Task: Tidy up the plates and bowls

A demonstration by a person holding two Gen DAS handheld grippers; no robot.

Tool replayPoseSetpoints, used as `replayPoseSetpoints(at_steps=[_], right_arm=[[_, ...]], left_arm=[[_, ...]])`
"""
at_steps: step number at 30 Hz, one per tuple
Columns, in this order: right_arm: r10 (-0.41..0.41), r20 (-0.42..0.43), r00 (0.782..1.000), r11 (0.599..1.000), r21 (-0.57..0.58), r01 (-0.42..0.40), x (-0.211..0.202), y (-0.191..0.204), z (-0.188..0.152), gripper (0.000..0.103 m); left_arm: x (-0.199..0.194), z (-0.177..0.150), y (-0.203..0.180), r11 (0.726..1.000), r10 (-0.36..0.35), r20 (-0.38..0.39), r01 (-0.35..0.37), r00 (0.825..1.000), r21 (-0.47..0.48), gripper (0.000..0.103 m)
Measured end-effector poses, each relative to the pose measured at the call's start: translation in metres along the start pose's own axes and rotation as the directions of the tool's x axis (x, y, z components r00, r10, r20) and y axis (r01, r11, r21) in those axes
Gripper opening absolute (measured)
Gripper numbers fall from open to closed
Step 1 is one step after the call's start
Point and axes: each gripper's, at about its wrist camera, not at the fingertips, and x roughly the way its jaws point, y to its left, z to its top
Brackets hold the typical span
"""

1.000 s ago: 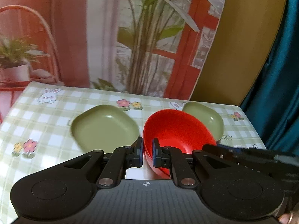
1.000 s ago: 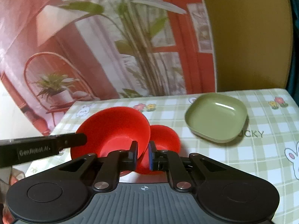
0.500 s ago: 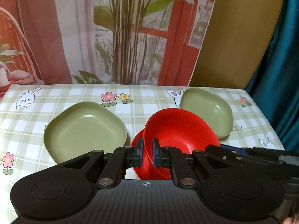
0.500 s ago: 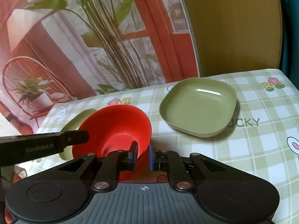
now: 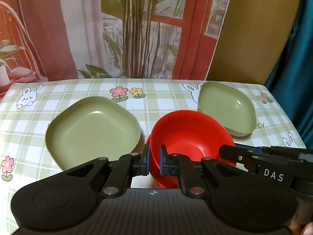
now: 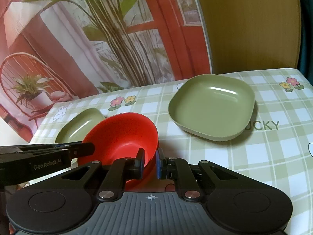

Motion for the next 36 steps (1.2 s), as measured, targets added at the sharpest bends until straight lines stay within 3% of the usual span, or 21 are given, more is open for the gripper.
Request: replayPoseSetpoints(at_steps=[11, 18, 23, 27, 31, 36], right_arm=[[-0.004, -0.012, 1.000, 1.000, -0.010, 0.004, 0.001, 0.002, -0.001, 0.016], [-0.006, -0.006, 1.000, 1.000, -0.013, 0.006, -0.006, 0.001, 0.000, 0.020], [0.027, 0.009, 1.000, 0.999, -0.029, -0.027, -0.022, 0.006, -0.001, 0.020], [0.048, 0.012, 0.999, 0.998, -0.051, -0.047, -0.037, 0.012, -0.004, 0.022], [0.054, 0.015, 0.998, 0.996, -0.077, -0.052, -0.056, 0.018, -0.011, 0.025], [0.045, 0.021, 0.999, 0.993, -0.107, -0.043, -0.079, 0.020, -0.023, 0.025]], left_arm=[[0.004, -0.002, 0.004, 1.000, -0.022, -0.017, 0.022, 1.000, -0.011, 0.012], [-0.004, -0.003, 0.012, 0.997, -0.050, -0.011, 0.049, 0.999, -0.062, 0.024], [-0.027, -0.006, 0.012, 0.996, -0.058, 0.013, 0.059, 0.998, -0.067, 0.027], [-0.051, -0.016, 0.011, 0.994, -0.076, 0.010, 0.076, 0.997, -0.082, 0.039], [-0.072, -0.031, 0.009, 0.993, -0.080, 0.012, 0.081, 0.997, -0.082, 0.040], [-0.096, -0.055, -0.004, 0.998, -0.061, 0.030, 0.061, 0.998, 0.000, 0.040]])
